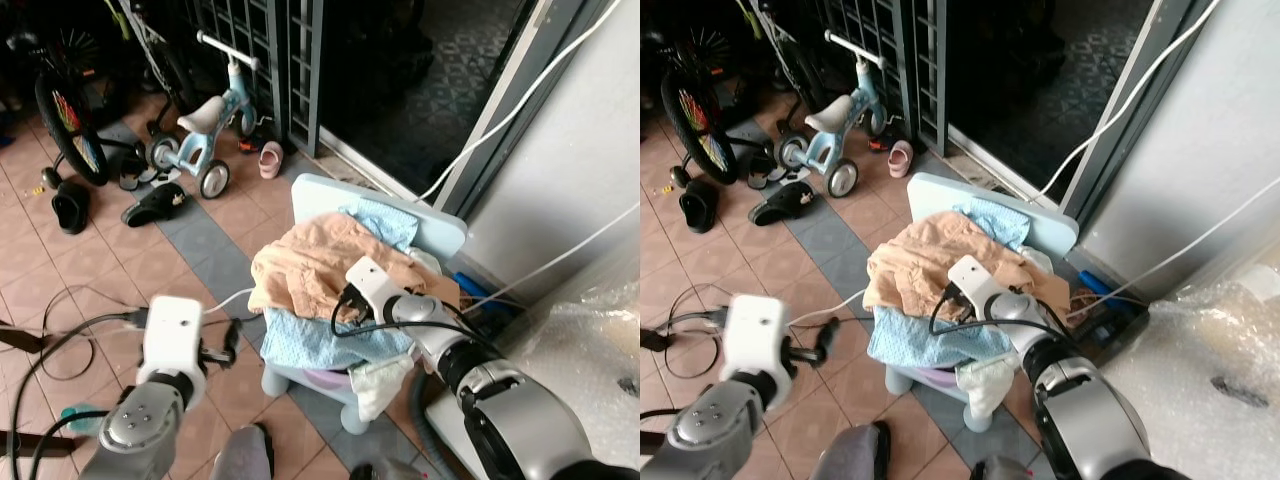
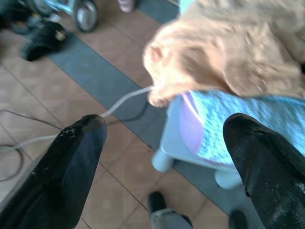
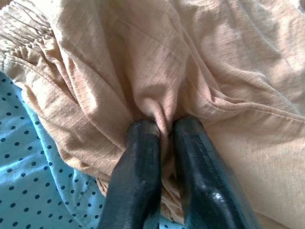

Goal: Clothes washing

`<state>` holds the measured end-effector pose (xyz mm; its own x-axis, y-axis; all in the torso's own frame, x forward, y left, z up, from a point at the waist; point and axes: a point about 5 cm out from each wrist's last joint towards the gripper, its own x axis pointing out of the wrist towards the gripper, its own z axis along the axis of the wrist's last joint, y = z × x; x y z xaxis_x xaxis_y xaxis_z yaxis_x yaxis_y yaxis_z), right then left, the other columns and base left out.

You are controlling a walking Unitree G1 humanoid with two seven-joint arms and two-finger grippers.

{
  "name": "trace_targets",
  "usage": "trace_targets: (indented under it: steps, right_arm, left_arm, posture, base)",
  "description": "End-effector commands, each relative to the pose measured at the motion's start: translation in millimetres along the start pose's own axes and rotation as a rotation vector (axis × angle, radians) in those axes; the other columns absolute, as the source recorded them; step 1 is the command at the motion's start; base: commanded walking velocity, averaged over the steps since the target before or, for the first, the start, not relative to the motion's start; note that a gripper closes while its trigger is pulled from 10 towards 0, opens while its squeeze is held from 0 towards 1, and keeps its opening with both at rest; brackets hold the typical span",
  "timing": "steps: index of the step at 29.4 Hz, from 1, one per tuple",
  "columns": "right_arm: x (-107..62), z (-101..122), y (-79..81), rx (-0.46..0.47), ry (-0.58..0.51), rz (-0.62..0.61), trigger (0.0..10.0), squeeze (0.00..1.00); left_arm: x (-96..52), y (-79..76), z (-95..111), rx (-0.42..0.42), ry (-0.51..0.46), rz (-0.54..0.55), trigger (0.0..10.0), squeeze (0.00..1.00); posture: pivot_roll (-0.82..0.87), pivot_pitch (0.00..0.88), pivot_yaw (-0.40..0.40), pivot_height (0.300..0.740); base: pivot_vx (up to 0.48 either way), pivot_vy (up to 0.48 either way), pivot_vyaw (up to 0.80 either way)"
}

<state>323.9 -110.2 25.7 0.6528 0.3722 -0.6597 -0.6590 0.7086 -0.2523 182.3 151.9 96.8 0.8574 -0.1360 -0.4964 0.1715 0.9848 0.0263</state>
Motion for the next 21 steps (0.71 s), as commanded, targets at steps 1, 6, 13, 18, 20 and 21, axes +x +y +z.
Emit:
trace_targets:
  steps: [1, 6, 13, 18, 20, 21]
  right_arm:
    - [-2.4, -10, -5.2, 0.025, 0.038, -0.015, 0.0, 0.00]
    - [-3.8, -9, -10.4, 0.072, 0.018, -0.034, 0.0, 0.00]
    - [-5.5, -3, -18.7, 0.194, -0.037, -0.097, 0.0, 0.00]
    - [-6.8, 2, -24.8, 0.303, -0.091, -0.133, 0.0, 0.00]
    - [-8.4, 8, -29.4, 0.343, -0.137, -0.145, 0.0, 0.00]
    - [-9.4, 10, -32.0, 0.359, -0.160, -0.153, 0.0, 0.00]
  left_arm:
    - [2.8, -10.3, -4, 0.018, 0.040, -0.092, 10.0, 0.00]
    - [7.3, -19.6, -5, 0.056, 0.062, -0.177, 10.0, 0.00]
    - [19.7, -20.3, 2, 0.176, 0.033, -0.211, 10.0, 0.00]
    - [31.6, -17.8, 14, 0.326, -0.051, -0.182, 10.0, 0.00]
    - [34.3, -16.8, 22, 0.362, -0.109, -0.158, 10.0, 0.00]
    - [35.7, -16.4, 26, 0.363, -0.131, -0.149, 10.0, 0.00]
  posture:
    - [0.14, 0.105, -0.077, 0.740]
    - [0.13, 0.065, -0.083, 0.740]
    - [0.12, 0.009, -0.076, 0.740]
    - [0.11, 0.000, -0.081, 0.740]
    - [0.11, 0.000, -0.085, 0.740]
    - [0.11, 0.000, -0.088, 0.740]
  base:
    - [0.000, 0.000, 0.00]
    - [0.000, 0.000, 0.00]
    - [0.000, 0.000, 0.00]
    - [0.000, 0.000, 0.00]
    - [0.000, 0.000, 0.00]
    - [0.000, 0.000, 0.00]
